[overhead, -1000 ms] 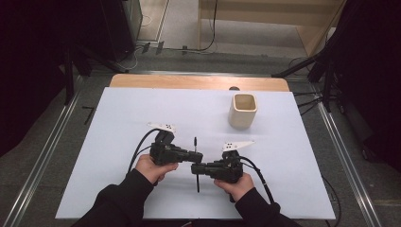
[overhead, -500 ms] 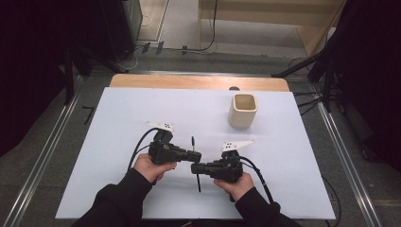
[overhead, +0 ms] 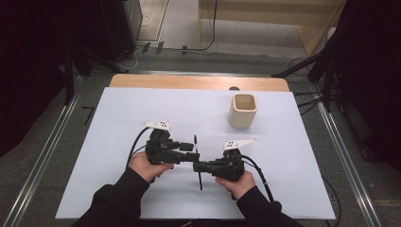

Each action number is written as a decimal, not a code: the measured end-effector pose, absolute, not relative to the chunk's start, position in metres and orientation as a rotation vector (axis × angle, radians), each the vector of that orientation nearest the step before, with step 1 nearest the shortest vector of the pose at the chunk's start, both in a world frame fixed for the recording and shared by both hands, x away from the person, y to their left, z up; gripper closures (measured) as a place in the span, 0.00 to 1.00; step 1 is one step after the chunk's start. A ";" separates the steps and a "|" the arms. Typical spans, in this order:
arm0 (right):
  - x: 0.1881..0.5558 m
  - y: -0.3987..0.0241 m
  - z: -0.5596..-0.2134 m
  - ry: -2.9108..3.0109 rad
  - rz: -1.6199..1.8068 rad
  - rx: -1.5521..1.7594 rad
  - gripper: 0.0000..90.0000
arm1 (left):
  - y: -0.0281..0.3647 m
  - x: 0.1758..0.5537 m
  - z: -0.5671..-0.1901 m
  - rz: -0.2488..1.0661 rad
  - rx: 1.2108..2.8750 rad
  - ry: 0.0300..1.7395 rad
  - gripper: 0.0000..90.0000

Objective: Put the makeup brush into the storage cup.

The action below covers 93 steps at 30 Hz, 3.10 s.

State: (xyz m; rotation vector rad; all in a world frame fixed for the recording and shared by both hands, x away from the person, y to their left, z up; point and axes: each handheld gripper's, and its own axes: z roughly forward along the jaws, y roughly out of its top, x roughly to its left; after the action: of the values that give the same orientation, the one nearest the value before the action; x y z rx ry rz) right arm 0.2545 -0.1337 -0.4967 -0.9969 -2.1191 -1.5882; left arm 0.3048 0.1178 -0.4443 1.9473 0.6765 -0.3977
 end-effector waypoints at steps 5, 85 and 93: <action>0.257 -0.137 -0.498 -2.138 -1.579 -1.021 0.95 | 0.122 0.299 -0.441 -0.277 2.016 0.629 0.36; 0.267 -0.206 -0.482 -2.178 -1.652 -1.249 0.95 | 0.195 0.272 -0.462 0.134 2.218 0.750 0.23; 0.269 -0.215 -0.476 -2.183 -1.642 -1.272 0.95 | 0.195 0.272 -0.463 0.131 2.226 0.751 0.24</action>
State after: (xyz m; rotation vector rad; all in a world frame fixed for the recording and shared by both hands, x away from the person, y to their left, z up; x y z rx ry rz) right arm 0.2692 -0.2148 -0.4765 -1.2723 -2.1826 -1.6421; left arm 0.2724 0.1950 -0.4628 2.2258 0.7511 0.1310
